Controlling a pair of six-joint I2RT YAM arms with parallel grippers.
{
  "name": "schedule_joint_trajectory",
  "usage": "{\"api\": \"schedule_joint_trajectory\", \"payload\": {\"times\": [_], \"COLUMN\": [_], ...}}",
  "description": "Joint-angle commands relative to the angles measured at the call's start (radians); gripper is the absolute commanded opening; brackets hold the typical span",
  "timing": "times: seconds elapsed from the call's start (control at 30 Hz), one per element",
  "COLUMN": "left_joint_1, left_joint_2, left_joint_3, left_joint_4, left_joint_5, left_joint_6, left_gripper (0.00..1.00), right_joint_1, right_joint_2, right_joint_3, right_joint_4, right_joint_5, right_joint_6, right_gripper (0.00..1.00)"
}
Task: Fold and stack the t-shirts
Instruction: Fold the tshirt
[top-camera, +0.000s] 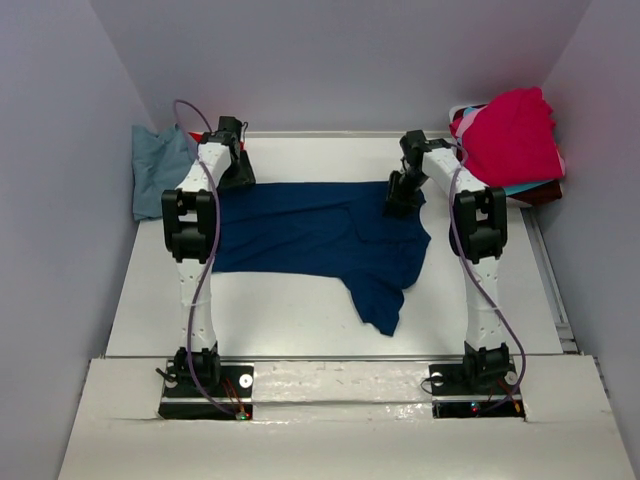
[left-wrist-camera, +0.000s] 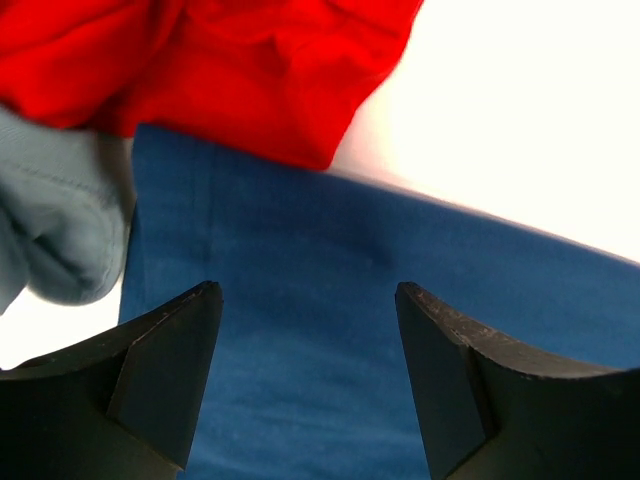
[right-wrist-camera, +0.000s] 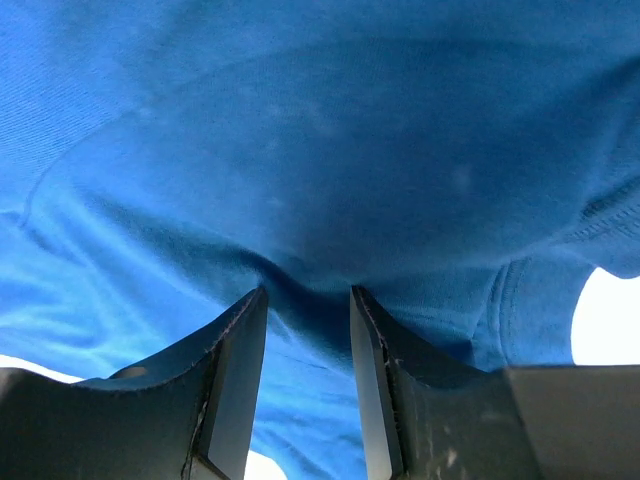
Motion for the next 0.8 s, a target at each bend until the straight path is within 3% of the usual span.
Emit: {"api": "schedule_joint_trajectory", "payload": {"times": [0.0, 0.23, 0.77], "left_joint_1": [0.002, 0.002, -0.079], "left_joint_2": [0.044, 0.068, 0.09], "left_joint_3": [0.061, 0.027, 0.064], "left_joint_4": [-0.079, -0.079, -0.053], "left_joint_5": [-0.025, -0.004, 0.081], "left_joint_6": [0.014, 0.03, 0.071], "left_gripper": [0.82, 0.82, 0.82], "right_joint_1": [-0.003, -0.003, -0.127], "right_joint_2": [0.058, 0.115, 0.053], "right_joint_3": [0.065, 0.096, 0.045], "right_joint_4": [-0.012, -0.058, -0.066], "right_joint_5": [0.007, 0.068, 0.143], "right_joint_6": [0.004, 0.035, 0.064], "right_gripper": [0.46, 0.49, 0.52]}}
